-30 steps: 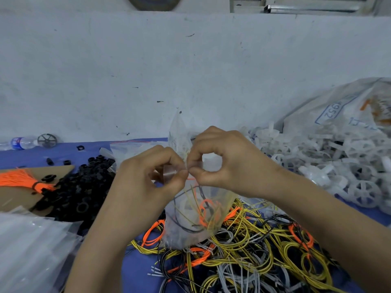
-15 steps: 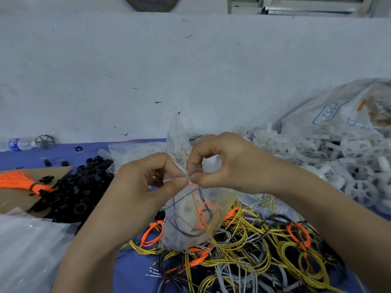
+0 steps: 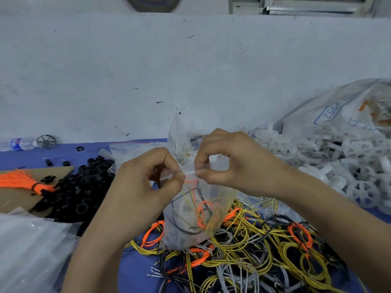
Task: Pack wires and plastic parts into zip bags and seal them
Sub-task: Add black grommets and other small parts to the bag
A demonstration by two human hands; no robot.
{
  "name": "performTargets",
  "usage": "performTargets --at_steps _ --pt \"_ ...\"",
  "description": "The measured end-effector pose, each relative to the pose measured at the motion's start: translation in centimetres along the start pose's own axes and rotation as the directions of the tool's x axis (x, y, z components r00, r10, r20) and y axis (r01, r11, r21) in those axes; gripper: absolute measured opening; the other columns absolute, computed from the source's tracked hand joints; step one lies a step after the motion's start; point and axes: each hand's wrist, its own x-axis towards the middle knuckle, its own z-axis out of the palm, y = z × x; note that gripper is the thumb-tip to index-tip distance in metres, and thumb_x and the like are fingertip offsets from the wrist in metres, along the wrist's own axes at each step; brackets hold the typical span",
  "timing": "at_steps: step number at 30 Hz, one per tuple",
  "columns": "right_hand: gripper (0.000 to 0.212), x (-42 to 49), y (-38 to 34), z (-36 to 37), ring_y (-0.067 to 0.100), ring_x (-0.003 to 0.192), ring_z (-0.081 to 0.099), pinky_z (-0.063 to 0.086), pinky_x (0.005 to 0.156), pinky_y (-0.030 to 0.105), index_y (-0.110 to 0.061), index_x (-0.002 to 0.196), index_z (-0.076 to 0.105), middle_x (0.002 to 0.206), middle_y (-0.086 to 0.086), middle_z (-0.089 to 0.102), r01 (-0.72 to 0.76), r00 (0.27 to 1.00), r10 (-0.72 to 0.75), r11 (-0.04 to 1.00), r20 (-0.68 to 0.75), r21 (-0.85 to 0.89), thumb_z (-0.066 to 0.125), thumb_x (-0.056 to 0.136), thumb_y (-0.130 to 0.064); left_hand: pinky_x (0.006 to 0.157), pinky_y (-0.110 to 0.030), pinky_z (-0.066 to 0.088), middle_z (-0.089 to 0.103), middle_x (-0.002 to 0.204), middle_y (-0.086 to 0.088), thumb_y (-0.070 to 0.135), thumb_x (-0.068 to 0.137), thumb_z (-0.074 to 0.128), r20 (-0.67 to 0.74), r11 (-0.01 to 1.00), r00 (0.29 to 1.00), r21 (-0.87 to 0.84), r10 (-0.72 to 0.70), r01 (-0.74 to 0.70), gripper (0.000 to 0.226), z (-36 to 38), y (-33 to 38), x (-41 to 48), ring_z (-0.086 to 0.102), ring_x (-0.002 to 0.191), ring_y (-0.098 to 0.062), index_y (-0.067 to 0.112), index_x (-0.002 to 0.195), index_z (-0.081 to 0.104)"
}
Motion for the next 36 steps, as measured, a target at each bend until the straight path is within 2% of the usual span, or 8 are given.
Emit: performTargets --at_steps 2,5,8,11,19,27,31,36 --pt "0.005 -0.1 0.1 0.2 0.011 0.085 0.052 0.04 0.078 0.025 -0.01 0.077 0.068 0.075 -0.009 0.058 0.018 1.0 -0.018 1.0 -0.007 -0.014 0.072 0.079 -0.008 0.064 -0.021 0.043 0.06 0.073 0.004 0.029 0.08 0.066 0.03 0.997 0.998 0.05 0.049 -0.051 0.013 0.3 0.1 0.1 0.057 0.071 -0.015 0.025 0.069 0.06" --pt "0.004 -0.1 0.1 0.3 0.009 0.089 0.051 0.038 0.082 0.022 -0.014 0.08 0.069 0.078 -0.011 0.06 -0.025 0.999 0.024 0.999 0.021 0.032 0.072 0.08 -0.012 0.066 -0.023 0.042 0.058 0.074 0.007 0.03 0.079 0.061 0.065 0.988 0.992 0.102 0.106 -0.113 0.011 0.5 0.3 0.3 0.057 0.073 -0.013 0.026 0.069 0.06" --pt "0.003 -0.2 0.2 0.0 0.004 0.088 0.053 0.036 0.084 0.017 -0.017 0.081 0.07 0.078 -0.016 0.061 -0.081 0.995 0.073 0.988 0.065 0.133 0.072 0.081 -0.014 0.065 -0.015 0.04 0.057 0.074 0.008 0.027 0.08 0.062 0.085 0.984 0.987 0.098 0.137 -0.145 0.011 0.3 0.4 0.3 0.058 0.074 -0.01 0.027 0.07 0.06" --pt "0.002 -0.2 0.1 -0.2 0.002 0.085 0.054 0.038 0.083 0.016 -0.014 0.081 0.07 0.077 -0.013 0.062 -0.085 0.994 0.073 0.984 0.082 0.158 0.072 0.081 -0.012 0.067 -0.008 0.039 0.058 0.075 0.009 0.026 0.08 0.063 0.092 0.986 0.986 0.077 0.141 -0.148 0.011 0.2 0.4 0.2 0.059 0.074 -0.008 0.029 0.07 0.061" --pt "0.002 -0.3 0.1 -0.1 0.01 0.092 0.052 0.038 0.084 0.023 -0.013 0.082 0.069 0.08 -0.01 0.061 -0.021 0.998 0.017 0.997 0.058 0.068 0.07 0.082 -0.012 0.065 -0.011 0.039 0.058 0.076 0.006 0.04 0.078 0.057 0.086 0.982 0.984 0.086 0.159 -0.166 0.014 0.0 0.2 0.2 0.058 0.073 -0.009 0.03 0.068 0.058" --pt "0.002 -0.7 0.5 0.6 0.01 0.092 0.049 0.038 0.082 0.028 -0.013 0.086 0.068 0.081 -0.011 0.057 0.034 0.999 -0.035 0.998 -0.024 -0.06 0.068 0.085 -0.015 0.063 -0.013 0.039 0.058 0.074 0.011 0.028 0.079 0.061 0.072 0.954 0.983 0.238 0.171 -0.184 0.009 0.7 0.7 0.4 0.057 0.074 -0.004 0.029 0.07 0.059" --pt "0.003 -1.0 0.8 0.5 0.012 0.091 0.05 0.042 0.083 0.037 -0.012 0.085 0.069 0.08 -0.01 0.059 0.027 0.998 -0.029 0.999 -0.047 -0.038 0.07 0.083 -0.015 0.063 -0.007 0.036 0.057 0.076 0.01 0.025 0.077 0.061 0.05 0.959 0.984 0.223 0.168 -0.175 0.013 0.4 1.0 0.3 0.056 0.072 -0.004 0.027 0.065 0.056" --pt "0.001 -0.9 0.6 0.5 0.011 0.095 0.049 0.04 0.083 0.033 -0.014 0.081 0.072 0.08 -0.007 0.063 0.039 0.999 -0.04 0.999 -0.034 -0.028 0.072 0.081 -0.014 0.063 -0.007 0.035 0.054 0.067 0.013 0.028 0.075 0.062 0.063 0.938 0.982 0.292 0.176 -0.186 0.01 0.6 1.0 0.3 0.053 0.07 -0.002 0.028 0.068 0.055"
